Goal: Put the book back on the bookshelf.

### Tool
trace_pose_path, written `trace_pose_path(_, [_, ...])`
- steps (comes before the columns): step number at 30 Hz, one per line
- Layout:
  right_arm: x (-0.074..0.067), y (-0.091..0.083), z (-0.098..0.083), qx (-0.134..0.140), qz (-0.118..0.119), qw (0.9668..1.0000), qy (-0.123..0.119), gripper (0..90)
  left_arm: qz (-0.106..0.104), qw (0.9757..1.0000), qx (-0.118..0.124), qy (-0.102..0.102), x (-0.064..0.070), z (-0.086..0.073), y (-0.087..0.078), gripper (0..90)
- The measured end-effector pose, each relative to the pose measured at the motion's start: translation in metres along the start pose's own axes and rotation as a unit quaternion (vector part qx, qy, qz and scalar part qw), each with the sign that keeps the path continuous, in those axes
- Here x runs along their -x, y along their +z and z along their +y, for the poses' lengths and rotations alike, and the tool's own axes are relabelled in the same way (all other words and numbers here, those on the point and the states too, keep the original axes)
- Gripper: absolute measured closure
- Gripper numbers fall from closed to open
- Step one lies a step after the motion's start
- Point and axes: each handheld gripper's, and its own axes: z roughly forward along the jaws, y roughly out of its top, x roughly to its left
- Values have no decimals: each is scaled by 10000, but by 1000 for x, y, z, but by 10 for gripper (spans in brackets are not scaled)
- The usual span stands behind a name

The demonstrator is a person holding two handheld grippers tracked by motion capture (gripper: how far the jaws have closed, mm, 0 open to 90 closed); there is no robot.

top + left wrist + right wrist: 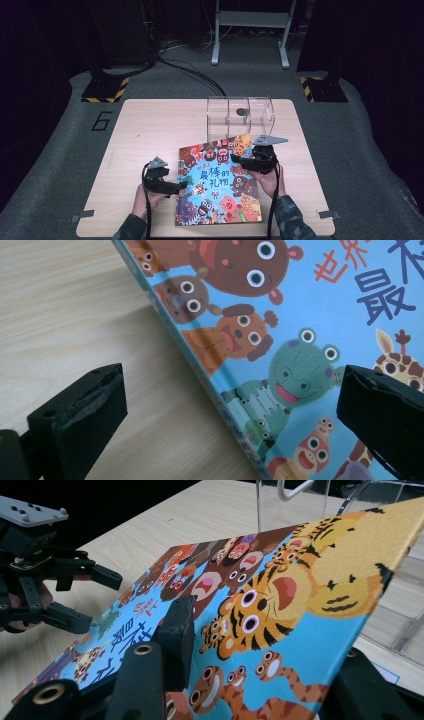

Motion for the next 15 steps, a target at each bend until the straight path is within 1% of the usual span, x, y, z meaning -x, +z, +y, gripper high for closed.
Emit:
trace_pose_path(2, [-1,-1,-1,52,-13,10000,-41,545,-91,9999,-65,27,4,2,3,0])
trace_pose_path(3, [-2,-2,-1,65,-20,10000,-32,544,-91,9999,-65,27,4,2,3,0])
trace_pose_path(4, [-2,-2,-1,91,-7,9999,-86,544,-159,9998,-88,74,5,3,5,0])
trace_pose_path(6, [-3,-2,-1,103,-9,9999,-91,544,-157,9998,-104,65,6,4,6,0])
trace_pose_path(7, [-5,-3,-1,160,-4,9998,-139,543,-185,9998,-111,46,7,5,7,0])
trace_pose_path(8, [-5,-3,-1,160,-4,9998,-139,543,-248,9996,-127,49,6,6,7,0])
trace_pose_path(9, [-6,-3,-1,187,7,9997,-161,542,-259,9996,-131,45,7,6,7,0])
trace_pose_path(10, [-6,-3,-1,191,11,9997,-159,542,-272,9994,-168,96,6,7,7,0])
trace_pose_path(14, [-7,-3,-1,238,33,9995,-216,542,-328,9993,-138,66,7,7,8,0])
trace_pose_path(15, [-7,-3,-2,241,40,9995,-217,541,-378,9992,-126,103,7,7,8,3])
